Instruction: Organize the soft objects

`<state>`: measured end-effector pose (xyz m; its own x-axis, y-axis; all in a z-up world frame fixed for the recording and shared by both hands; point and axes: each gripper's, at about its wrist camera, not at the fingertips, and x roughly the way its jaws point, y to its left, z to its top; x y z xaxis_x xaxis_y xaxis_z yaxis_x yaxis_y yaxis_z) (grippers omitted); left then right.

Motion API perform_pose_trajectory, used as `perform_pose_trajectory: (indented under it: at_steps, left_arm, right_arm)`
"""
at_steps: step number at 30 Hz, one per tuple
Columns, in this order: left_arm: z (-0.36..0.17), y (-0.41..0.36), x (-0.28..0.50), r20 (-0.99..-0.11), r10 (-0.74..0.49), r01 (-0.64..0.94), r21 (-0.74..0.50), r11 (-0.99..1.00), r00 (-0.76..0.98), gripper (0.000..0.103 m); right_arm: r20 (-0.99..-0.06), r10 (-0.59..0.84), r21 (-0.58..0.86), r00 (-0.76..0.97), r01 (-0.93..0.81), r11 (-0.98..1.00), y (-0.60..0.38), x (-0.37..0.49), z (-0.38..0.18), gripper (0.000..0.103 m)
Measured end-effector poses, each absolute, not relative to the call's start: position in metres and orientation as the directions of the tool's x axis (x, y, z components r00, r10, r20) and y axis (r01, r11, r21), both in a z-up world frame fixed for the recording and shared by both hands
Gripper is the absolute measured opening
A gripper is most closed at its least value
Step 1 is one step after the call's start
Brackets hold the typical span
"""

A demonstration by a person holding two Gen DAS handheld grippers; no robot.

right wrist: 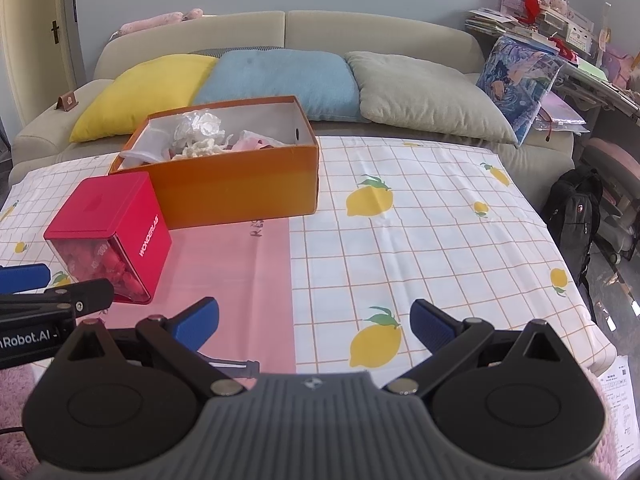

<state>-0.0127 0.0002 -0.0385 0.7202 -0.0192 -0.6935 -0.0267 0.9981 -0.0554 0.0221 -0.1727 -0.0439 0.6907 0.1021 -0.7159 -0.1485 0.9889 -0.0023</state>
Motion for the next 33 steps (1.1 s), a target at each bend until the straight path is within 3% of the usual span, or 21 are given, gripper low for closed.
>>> perform_pose_trajectory:
  at_steps: [33]
  left_arm:
    - [-0.0405,0.0014,-0.0132,-0.695,-0.018,-0.026,-0.052,0.998,0.719,0.09]
  right_arm:
    - [-0.732,0.112,0.002,0.672,-0.163,0.987,-0.1741,0.0253,-0.0484,0.1]
